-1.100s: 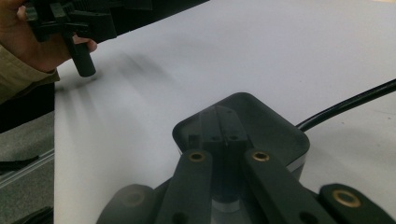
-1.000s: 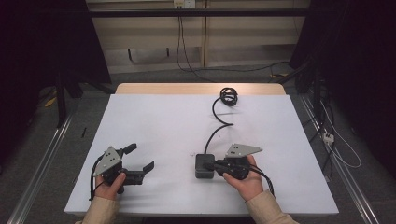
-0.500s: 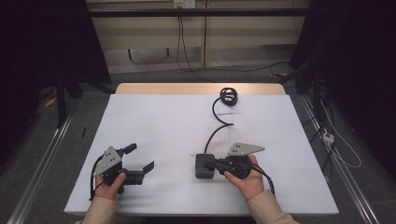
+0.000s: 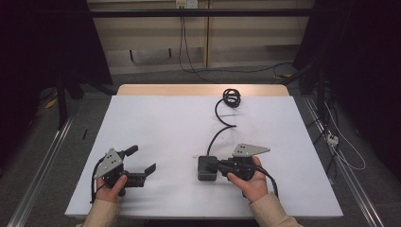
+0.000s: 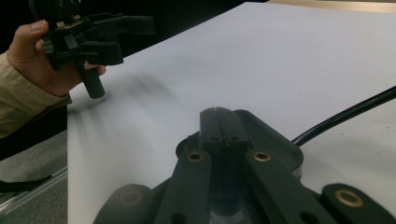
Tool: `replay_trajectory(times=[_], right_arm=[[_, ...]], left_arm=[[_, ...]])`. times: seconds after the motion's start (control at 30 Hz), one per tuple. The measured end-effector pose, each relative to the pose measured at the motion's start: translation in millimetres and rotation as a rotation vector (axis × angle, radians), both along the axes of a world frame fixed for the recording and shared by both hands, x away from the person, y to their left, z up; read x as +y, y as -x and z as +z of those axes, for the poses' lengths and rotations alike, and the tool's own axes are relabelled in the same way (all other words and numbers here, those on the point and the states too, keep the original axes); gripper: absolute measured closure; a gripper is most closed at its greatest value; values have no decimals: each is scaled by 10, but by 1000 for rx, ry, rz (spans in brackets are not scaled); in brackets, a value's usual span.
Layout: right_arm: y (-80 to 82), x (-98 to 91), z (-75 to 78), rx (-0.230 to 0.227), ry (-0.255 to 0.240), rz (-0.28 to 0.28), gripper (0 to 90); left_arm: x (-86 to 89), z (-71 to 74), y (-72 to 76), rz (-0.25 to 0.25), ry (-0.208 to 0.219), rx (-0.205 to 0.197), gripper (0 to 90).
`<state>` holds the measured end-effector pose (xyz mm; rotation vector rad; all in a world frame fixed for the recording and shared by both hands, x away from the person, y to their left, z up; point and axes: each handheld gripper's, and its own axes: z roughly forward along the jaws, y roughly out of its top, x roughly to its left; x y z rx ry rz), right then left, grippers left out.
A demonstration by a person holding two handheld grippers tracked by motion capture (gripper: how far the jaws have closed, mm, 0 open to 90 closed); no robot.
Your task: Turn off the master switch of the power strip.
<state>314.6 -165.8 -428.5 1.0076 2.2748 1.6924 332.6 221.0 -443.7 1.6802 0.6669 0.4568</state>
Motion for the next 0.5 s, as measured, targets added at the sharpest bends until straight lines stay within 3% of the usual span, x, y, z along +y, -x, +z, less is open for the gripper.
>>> replay_trajectory(times=[0.1,0.5], right_arm=[[-3,1,13,-4,-11,-1,810],[-9,21,29,-11,2,4,660]], left_arm=[[1,1,0,0,2,-1,35],[7,3,2,-1,-2,-4,35]])
